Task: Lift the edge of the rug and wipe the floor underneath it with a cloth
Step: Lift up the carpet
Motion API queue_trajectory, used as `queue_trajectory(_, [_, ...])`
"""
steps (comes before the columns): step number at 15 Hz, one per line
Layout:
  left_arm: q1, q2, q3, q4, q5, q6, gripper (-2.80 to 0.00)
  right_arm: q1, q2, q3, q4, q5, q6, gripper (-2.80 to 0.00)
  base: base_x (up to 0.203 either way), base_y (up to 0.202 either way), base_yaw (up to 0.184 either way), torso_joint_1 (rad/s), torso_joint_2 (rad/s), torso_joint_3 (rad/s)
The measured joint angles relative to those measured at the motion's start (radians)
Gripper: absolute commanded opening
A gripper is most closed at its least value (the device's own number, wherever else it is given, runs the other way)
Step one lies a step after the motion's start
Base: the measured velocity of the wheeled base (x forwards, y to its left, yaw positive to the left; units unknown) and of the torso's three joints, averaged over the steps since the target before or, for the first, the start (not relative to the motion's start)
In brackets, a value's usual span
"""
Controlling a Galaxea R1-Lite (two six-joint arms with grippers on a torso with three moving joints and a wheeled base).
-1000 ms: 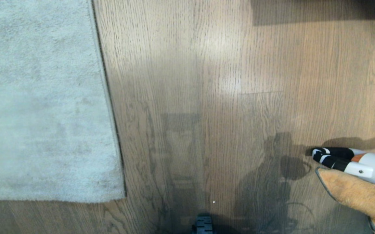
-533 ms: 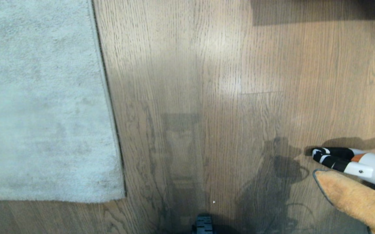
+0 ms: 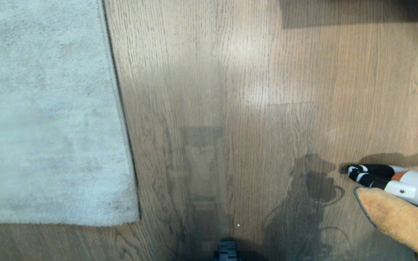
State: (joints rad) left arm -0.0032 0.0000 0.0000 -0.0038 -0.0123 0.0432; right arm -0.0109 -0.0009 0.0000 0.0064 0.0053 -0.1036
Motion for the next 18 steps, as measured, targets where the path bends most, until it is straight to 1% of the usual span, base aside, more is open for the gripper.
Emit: queue_trajectory(18, [0.0,0.0,0.0,0.0,0.0,-0.002,-2.8,0.0,-0.002,0.0,0.0,0.0,0.001,-2.8,0.0,0.0,0.0,0.0,0.0,0.0])
